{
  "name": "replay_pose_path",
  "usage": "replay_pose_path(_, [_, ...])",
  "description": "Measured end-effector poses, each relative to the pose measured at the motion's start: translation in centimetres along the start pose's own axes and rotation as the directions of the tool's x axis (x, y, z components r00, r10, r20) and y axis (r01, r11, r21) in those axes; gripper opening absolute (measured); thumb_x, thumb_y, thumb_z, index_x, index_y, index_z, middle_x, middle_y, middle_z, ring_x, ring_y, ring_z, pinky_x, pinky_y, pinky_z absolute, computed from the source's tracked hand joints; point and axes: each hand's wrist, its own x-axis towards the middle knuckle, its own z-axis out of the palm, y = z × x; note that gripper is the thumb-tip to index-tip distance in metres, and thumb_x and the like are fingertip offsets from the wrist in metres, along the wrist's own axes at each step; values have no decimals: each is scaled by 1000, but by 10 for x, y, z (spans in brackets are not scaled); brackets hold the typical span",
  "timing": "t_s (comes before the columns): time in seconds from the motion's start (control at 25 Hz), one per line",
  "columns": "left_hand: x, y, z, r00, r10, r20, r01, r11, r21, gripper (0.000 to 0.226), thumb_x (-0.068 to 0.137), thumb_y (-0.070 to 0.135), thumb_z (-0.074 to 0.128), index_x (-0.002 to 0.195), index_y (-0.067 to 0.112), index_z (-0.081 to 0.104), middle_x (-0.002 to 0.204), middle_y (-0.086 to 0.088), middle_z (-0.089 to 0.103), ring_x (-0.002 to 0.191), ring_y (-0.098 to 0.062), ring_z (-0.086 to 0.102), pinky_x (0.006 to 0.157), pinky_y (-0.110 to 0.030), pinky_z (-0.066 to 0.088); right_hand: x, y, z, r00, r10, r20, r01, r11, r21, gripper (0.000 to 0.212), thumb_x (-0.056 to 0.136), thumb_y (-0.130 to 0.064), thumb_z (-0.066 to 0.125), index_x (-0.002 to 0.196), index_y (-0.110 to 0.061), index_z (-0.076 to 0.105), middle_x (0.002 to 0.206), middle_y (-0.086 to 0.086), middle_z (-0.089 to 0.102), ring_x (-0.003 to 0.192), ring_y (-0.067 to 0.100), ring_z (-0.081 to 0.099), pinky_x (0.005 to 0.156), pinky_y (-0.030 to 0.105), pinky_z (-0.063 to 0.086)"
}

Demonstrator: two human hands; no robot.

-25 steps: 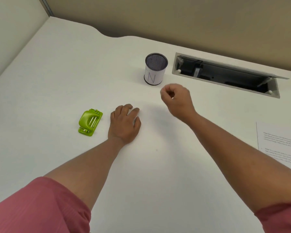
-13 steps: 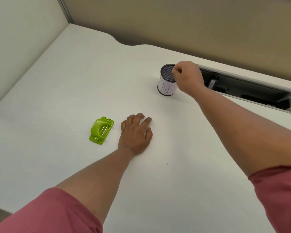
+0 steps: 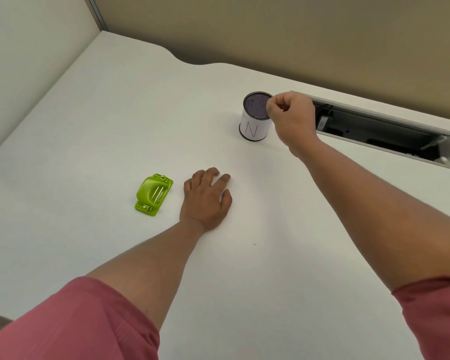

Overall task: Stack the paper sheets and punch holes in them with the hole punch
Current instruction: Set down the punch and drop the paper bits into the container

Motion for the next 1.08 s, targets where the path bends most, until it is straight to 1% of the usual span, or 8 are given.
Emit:
replay_pose_path(0.2, [0, -1, 1, 1000, -1, 4, 1, 1000, -2, 40, 93, 34, 54, 131, 24, 63, 135, -5, 55, 127, -34, 45, 101, -46, 32, -82, 27, -10, 973, 52, 226, -53, 999, 1, 10, 92, -17, 70, 87, -21, 77, 77, -10, 71, 67, 7, 57, 62, 20, 49])
replay_pose_path(0.32, [0, -1, 2, 1000, -5, 9, 5, 1000, 0, 40, 94, 33, 53, 132, 24, 62, 136, -6, 54, 129, -34, 43, 102, -45, 30, -128, 52, -19, 876, 128, 465, -73, 988, -136, 16, 91, -15, 69, 81, -26, 75, 68, -28, 69, 56, -4, 55, 50, 9, 42])
replay_pose_path(0.48, [-1, -2, 3, 1000, -4, 5, 4, 1000, -3, 39, 95, 32, 54, 132, 23, 62, 137, -6, 53, 130, -34, 42, 104, -47, 31, -172, 79, -27, 780, 166, 603, 14, 959, -283, 16, 89, -13, 68, 84, -26, 76, 80, -22, 69, 64, -7, 60, 61, 9, 43])
replay_pose_path(0.56, [-2, -1, 3, 1000, -1, 1, 1, 1000, -4, 39, 95, 31, 55, 133, 23, 63, 137, -6, 54, 130, -35, 43, 104, -47, 31, -185, 85, -29, 748, 152, 646, 83, 945, -318, 13, 87, -10, 67, 91, -14, 79, 86, -12, 72, 75, 1, 66, 70, 22, 53])
replay_pose_path(0.64, [-2, -1, 3, 1000, -1, 3, 1, 1000, -7, 39, 95, 31, 55, 133, 23, 63, 137, -6, 54, 130, -35, 43, 104, -47, 31, -194, 88, -29, 720, 113, 685, 175, 925, -337, 16, 84, -10, 64, 93, 1, 72, 92, 15, 72, 85, 28, 67, 78, 45, 57])
replay_pose_path(0.68, [-1, -1, 3, 1000, -4, 5, 4, 1000, -7, 39, 96, 32, 54, 133, 23, 63, 138, -6, 54, 130, -34, 42, 104, -48, 31, -196, 89, -29, 713, 92, 695, 213, 916, -340, 20, 83, -13, 65, 94, 4, 68, 96, 21, 69, 88, 34, 64, 80, 49, 56])
replay_pose_path(0.84, [-2, -1, 3, 1000, 0, -3, 0, 1000, -13, 39, 96, 32, 54, 133, 23, 63, 137, -6, 54, 130, -33, 41, 105, -48, 31, -206, 91, -27, 740, 34, 671, 246, 916, -318, 17, 87, -20, 73, 93, -4, 75, 95, 9, 70, 86, 27, 65, 80, 43, 55])
replay_pose_path(1.08, [-2, -1, 3, 1000, 0, -7, 0, 1000, -12, 40, 96, 33, 53, 133, 24, 63, 137, -5, 54, 130, -33, 42, 105, -47, 31, -216, 91, -22, 752, -112, 650, 415, 846, -335, 16, 97, -14, 63, 93, -9, 78, 95, 7, 73, 87, 30, 62, 78, 42, 51])
